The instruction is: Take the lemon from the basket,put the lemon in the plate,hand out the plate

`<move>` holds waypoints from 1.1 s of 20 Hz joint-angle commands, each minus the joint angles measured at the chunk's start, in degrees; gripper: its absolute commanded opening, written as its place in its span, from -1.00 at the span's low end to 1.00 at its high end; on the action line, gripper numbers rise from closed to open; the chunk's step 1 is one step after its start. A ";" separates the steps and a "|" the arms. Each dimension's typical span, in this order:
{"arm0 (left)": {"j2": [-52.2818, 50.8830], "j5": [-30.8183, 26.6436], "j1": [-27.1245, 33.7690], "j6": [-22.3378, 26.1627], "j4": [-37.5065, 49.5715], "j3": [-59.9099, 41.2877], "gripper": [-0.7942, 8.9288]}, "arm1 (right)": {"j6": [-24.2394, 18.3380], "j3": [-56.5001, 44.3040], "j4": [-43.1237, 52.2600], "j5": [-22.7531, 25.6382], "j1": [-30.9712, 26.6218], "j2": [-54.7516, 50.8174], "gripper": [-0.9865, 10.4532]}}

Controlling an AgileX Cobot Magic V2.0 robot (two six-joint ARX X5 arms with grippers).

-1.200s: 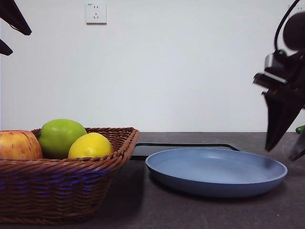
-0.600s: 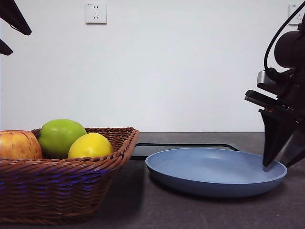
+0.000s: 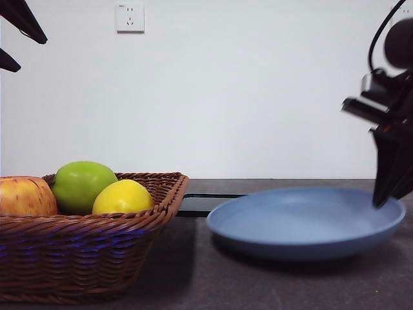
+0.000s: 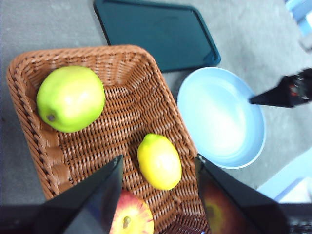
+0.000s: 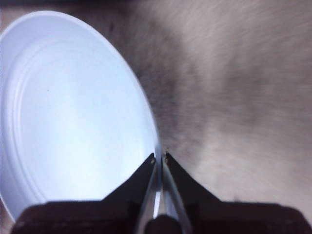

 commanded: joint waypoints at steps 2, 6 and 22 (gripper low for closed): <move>0.31 0.07 -0.44 -1.18 0.09 0.90 -0.30 | 0.70 0.85 -2.05 -0.15 -2.47 -5.09 -0.82; 1.97 -1.70 -3.61 -1.81 -3.17 0.90 -0.11 | 0.72 0.85 -4.11 -0.17 -4.74 -12.20 -0.82; 28.24 -19.85 -25.81 -9.66 3.63 6.47 -0.08 | 0.90 0.85 -6.12 -0.17 -4.79 -17.81 -0.82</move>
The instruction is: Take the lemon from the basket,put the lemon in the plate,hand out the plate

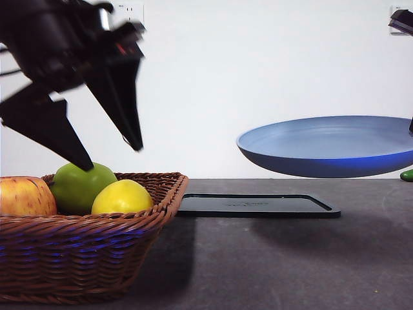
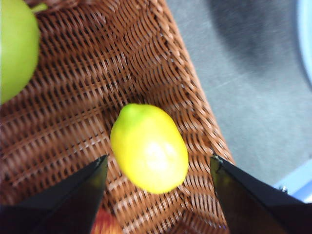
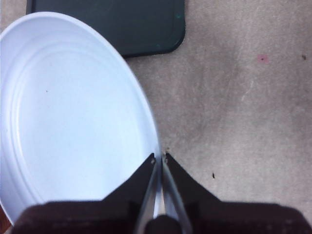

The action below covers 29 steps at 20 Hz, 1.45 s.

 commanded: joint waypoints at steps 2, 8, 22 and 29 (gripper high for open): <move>5.70 -0.57 -0.90 -0.96 0.24 1.86 -0.08 | 0.57 0.85 0.68 -0.26 0.04 0.46 -0.82; 11.56 -0.52 -0.90 -1.22 1.81 1.92 -0.08 | 0.55 0.85 0.68 -0.24 0.04 0.46 -0.82; 8.28 -3.37 -1.46 5.05 2.71 2.05 -0.58 | 0.57 0.85 0.74 -0.22 0.13 0.50 -0.82; -8.22 7.41 -2.60 3.23 9.22 2.05 -0.58 | 2.56 0.85 1.57 -0.37 3.28 4.09 -0.82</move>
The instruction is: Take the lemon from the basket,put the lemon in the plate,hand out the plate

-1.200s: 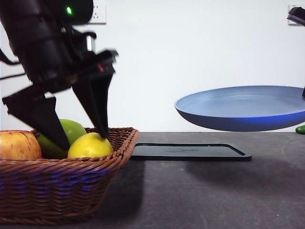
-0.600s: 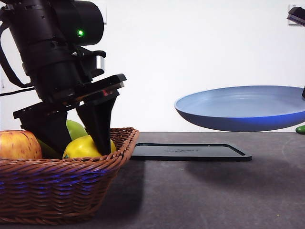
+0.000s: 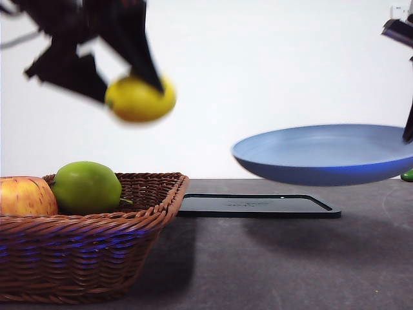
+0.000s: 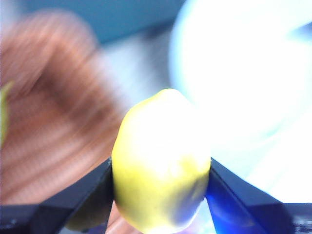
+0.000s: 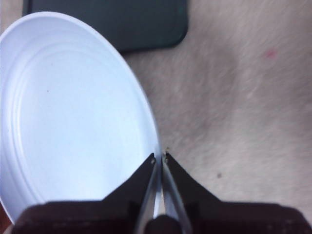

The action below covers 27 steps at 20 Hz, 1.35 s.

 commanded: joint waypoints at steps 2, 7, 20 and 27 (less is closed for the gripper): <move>-1.62 2.34 -2.89 -1.57 4.63 0.92 -0.58 | 2.45 0.85 1.49 -2.05 4.31 2.67 -0.82; 1.42 1.66 -8.24 -1.77 5.51 0.92 -0.58 | 6.67 0.85 5.73 -3.26 13.29 4.76 -0.82; 10.21 -5.62 -15.17 -1.33 3.15 0.92 -0.21 | 12.00 0.85 7.10 -3.45 23.69 5.05 -0.82; 9.31 -5.33 -15.67 -1.64 2.14 0.92 -0.06 | 13.03 0.85 7.08 -6.08 23.26 5.05 -0.82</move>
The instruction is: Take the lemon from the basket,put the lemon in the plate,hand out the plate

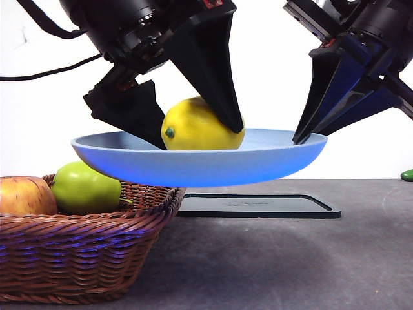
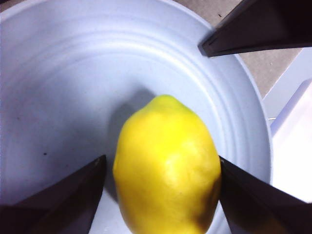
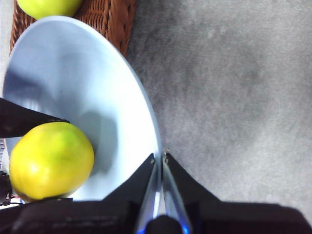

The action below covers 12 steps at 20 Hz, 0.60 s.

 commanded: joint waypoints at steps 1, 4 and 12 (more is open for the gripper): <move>-1.09 -0.11 -0.63 0.02 -0.33 1.18 -0.06 | 0.79 0.85 0.74 -0.83 -0.59 0.63 -0.82; -3.28 -1.62 -0.57 0.17 -3.63 5.27 -0.06 | 0.72 0.85 0.70 -0.81 -3.26 0.63 -0.82; -7.76 -11.10 -0.52 4.83 -18.80 19.32 -0.06 | -2.69 3.54 2.08 -0.79 -16.37 5.53 -0.82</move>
